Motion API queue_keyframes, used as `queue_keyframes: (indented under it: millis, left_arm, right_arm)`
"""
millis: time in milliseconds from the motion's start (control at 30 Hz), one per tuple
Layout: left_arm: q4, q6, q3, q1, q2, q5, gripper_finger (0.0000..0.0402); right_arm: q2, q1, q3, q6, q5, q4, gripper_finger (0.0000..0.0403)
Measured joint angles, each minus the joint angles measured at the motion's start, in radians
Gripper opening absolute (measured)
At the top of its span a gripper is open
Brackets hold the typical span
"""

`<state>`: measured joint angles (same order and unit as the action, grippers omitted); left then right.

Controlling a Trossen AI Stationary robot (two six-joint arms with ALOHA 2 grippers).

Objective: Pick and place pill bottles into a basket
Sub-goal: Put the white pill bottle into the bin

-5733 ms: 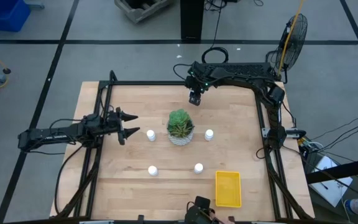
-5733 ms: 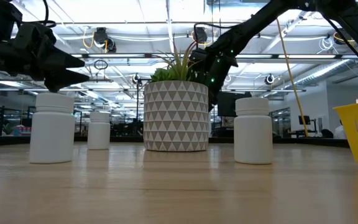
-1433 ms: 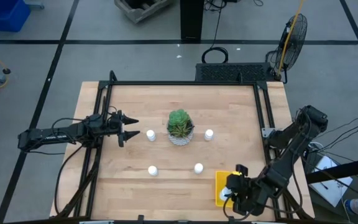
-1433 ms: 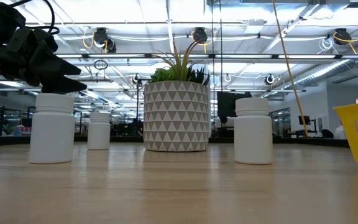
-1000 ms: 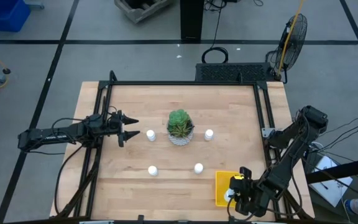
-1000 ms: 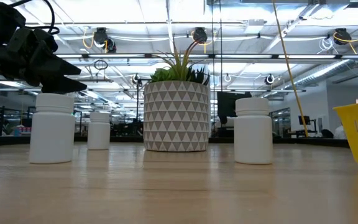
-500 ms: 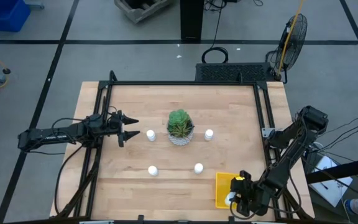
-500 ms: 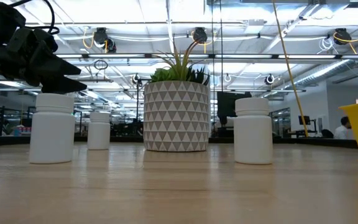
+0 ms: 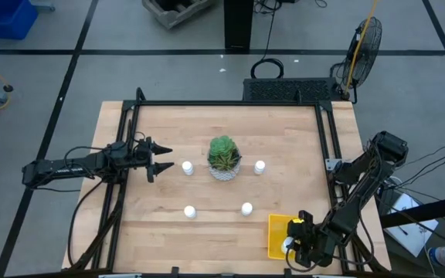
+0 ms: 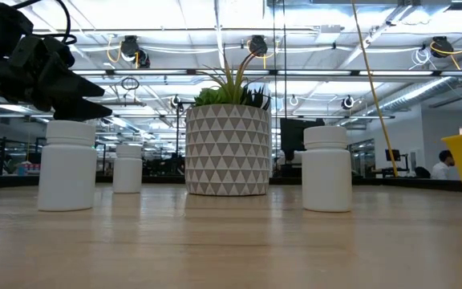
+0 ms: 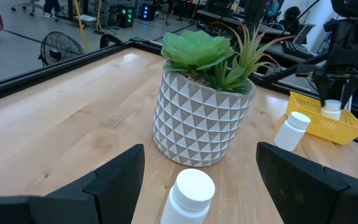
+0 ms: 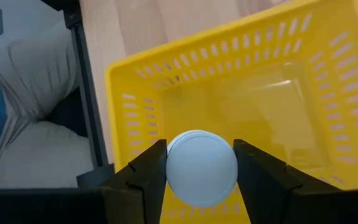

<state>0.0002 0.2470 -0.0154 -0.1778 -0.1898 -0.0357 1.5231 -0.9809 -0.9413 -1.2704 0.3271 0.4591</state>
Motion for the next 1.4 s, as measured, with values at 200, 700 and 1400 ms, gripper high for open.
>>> queue_keyframes:
  millis: [200,700,1400]
  left_arm:
    - [0.000,0.000,0.000,0.000,0.000,0.000,0.0310]
    - [0.000,0.001,0.000,0.000,0.000,0.000,0.0310]
    - [0.001,0.004,0.000,0.000,0.000,-0.013,0.0310]
  right_arm:
    - [0.000,0.009,-0.001,0.030,0.022,0.034,0.0155]
    - [-0.002,0.011,-0.003,0.060,0.040,0.125,0.0157]
    - [0.000,0.012,-0.002,0.064,0.094,0.241,0.0155]
